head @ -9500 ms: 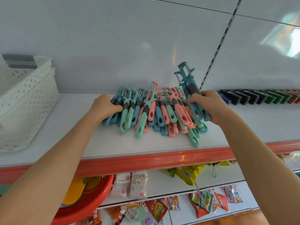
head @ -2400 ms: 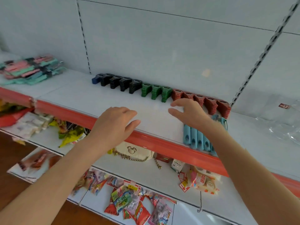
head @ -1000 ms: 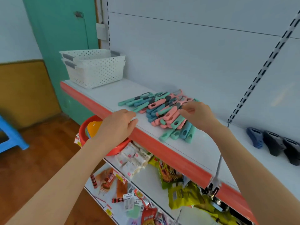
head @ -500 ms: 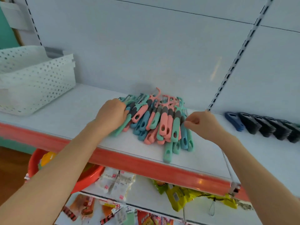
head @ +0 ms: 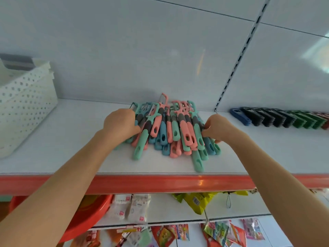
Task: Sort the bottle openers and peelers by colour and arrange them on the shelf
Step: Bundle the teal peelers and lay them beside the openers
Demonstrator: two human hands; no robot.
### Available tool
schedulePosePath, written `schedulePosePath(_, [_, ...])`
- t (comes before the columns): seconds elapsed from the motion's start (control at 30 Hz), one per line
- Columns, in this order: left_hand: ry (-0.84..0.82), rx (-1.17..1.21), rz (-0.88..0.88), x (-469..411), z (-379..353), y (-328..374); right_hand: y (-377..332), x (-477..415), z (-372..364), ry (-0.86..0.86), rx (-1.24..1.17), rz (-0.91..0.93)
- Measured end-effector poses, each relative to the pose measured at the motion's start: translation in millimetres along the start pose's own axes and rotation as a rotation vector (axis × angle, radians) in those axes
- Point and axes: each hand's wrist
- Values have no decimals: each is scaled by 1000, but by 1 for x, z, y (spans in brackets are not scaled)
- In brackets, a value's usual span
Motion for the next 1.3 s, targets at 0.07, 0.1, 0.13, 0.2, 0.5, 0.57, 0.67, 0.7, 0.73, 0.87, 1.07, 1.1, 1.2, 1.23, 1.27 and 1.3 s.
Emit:
schedulePosePath(0.07, [16,6,10,1,0,-2,-2,0,0,14,42,3])
schedulePosePath(0.1, [13,17,14,1,-1,-3,-3,0,-1,29,66,12])
schedulePosePath(0.13, [9,35,20,1,-2,-5,-4,0,-2,46,83,19])
schedulePosePath(0.2, [21,77,36,3,-2,-7,-4,0,-3,70,84,24])
schedulePosePath(0.5, [205,453,41,9,6,28,9,15,20,233,-287,-68])
schedulePosePath(0.57, [139,469,-25,7,-3,51,9,19,22,251,-299,-42])
schedulePosePath(0.67, [80,376,-75,3,-15,72,11,24,22,233,-327,0])
schedulePosePath(0.7, [88,315,-76,1,-18,73,13,26,21,221,-331,5])
schedulePosePath(0.73, [106,261,-72,-1,-19,72,14,28,21,211,-332,7])
schedulePosePath(0.87, [103,128,-44,-5,-23,60,16,32,18,195,-317,23])
schedulePosePath(1.07, [-48,120,23,-9,-7,60,0,28,19,185,-384,101])
schedulePosePath(1.1, [-60,138,29,-9,-5,61,-4,27,18,179,-392,114])
schedulePosePath(1.2, [-104,199,63,-11,-2,61,-15,24,15,164,-404,156])
schedulePosePath(1.23, [-140,237,85,-11,-2,59,-20,22,13,163,-410,169])
schedulePosePath(1.27, [-165,295,111,-13,-4,56,-24,22,12,159,-412,185])
schedulePosePath(1.3, [-180,362,146,-13,-4,53,-29,20,11,154,-413,200])
Point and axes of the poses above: each hand's wrist, its own x-axis away from the middle knuckle, its own z-axis out of the back of the hand, y = z × x, and after that the axes turned 4 degrees about x, right-handed
